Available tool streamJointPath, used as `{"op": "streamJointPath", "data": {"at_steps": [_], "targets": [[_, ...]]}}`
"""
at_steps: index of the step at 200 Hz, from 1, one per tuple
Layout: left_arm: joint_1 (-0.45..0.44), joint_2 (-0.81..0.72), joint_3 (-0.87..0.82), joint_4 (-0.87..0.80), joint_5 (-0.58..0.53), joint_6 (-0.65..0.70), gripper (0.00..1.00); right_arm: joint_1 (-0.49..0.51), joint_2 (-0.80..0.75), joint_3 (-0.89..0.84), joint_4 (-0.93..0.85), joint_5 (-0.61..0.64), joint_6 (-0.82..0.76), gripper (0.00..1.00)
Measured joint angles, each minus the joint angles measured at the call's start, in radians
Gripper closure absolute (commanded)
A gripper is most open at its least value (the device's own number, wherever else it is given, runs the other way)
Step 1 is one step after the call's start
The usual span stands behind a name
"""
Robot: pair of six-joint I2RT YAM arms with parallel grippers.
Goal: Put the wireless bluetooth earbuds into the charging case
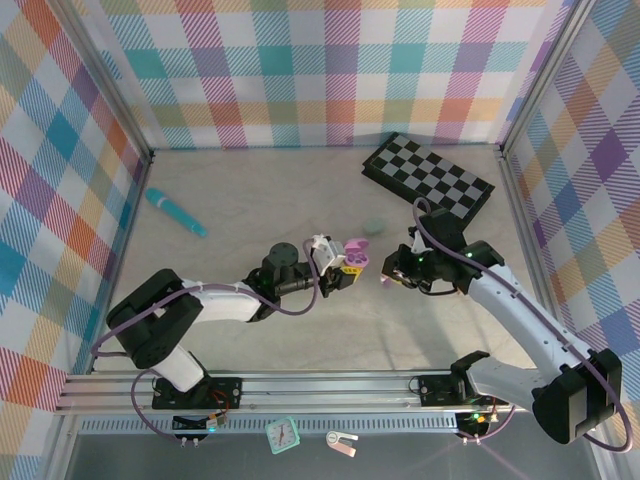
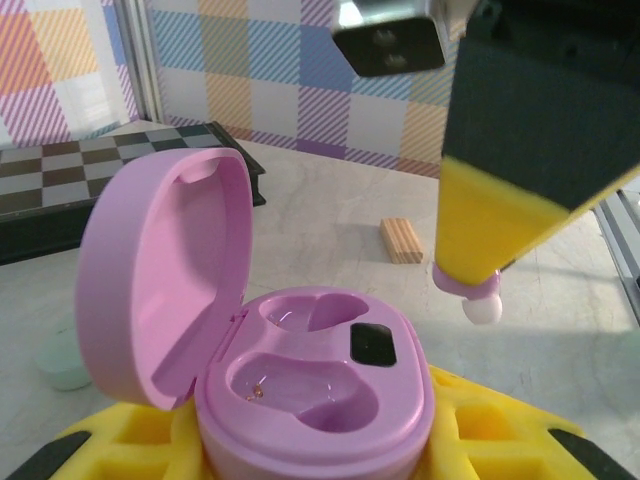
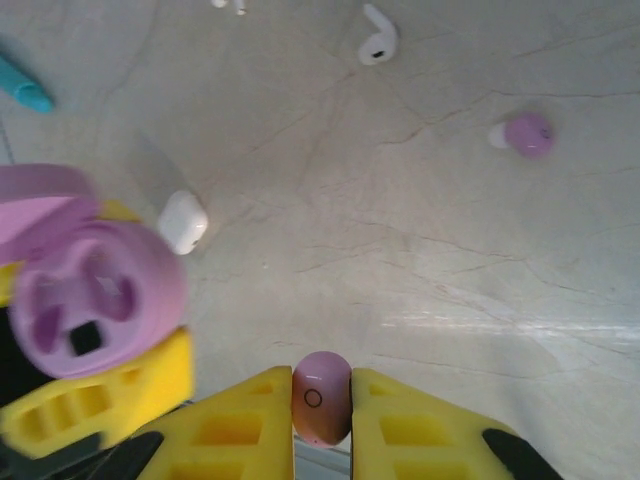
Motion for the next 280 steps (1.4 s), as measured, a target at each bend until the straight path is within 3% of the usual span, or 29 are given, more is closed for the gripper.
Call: {"op": "streamJointPath", "data": {"at_steps": [113, 280], "targets": [[-0.053, 0.047, 0.054, -0.021, -0.018, 0.044, 0.65, 0.112, 0.01, 0.096, 0.07, 0.0, 0.0, 0.81], [-0.059, 0.053, 0.056, -0.026, -0.018, 0.045, 0.65, 0.12, 0.087, 0.105, 0.113, 0.032, -0.019, 0.81]]}}
